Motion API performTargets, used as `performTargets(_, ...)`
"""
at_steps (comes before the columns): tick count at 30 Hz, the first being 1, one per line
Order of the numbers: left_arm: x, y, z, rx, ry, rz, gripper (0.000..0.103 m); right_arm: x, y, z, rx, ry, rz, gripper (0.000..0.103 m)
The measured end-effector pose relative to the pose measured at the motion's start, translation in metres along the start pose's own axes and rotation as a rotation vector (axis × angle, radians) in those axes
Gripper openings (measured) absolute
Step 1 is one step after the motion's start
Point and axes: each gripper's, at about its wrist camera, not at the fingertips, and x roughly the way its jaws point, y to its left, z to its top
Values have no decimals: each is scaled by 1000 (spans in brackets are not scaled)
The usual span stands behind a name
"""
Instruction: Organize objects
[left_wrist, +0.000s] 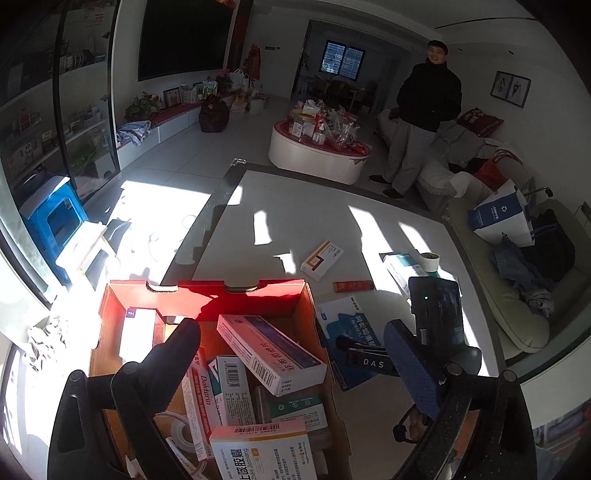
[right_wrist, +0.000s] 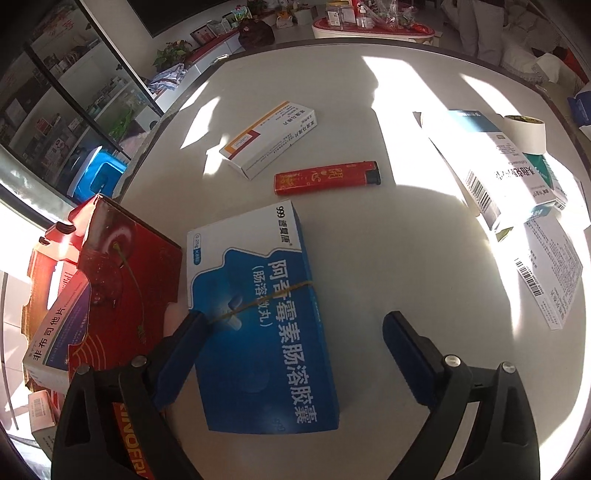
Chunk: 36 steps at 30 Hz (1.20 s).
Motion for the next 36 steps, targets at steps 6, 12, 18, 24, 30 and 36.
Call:
performTargets(6, 23, -27, 44, 16, 5, -50, 102, 11, 27, -10, -142, 25, -108, 92)
performTargets(12, 103, -68, 84, 83, 106, -59, 103, -3, 5, -22, -183, -10, -204, 84)
performTargets(18, 219, -96, 88, 121, 305, 13, 103, -25, -45, -32, -150, -21, -215, 83)
performTargets(24, 286, -100, 72, 192, 410, 153, 100, -34, -69, -34, -149, -28, -194, 82)
performTargets(30, 311, -92, 61, 218, 484, 184, 99, -29, -61, -29, -175, -29, -194, 82)
performTargets(36, 319, -92, 48, 195, 507, 129, 96, -26, -63, -29, -186, -19, -195, 81)
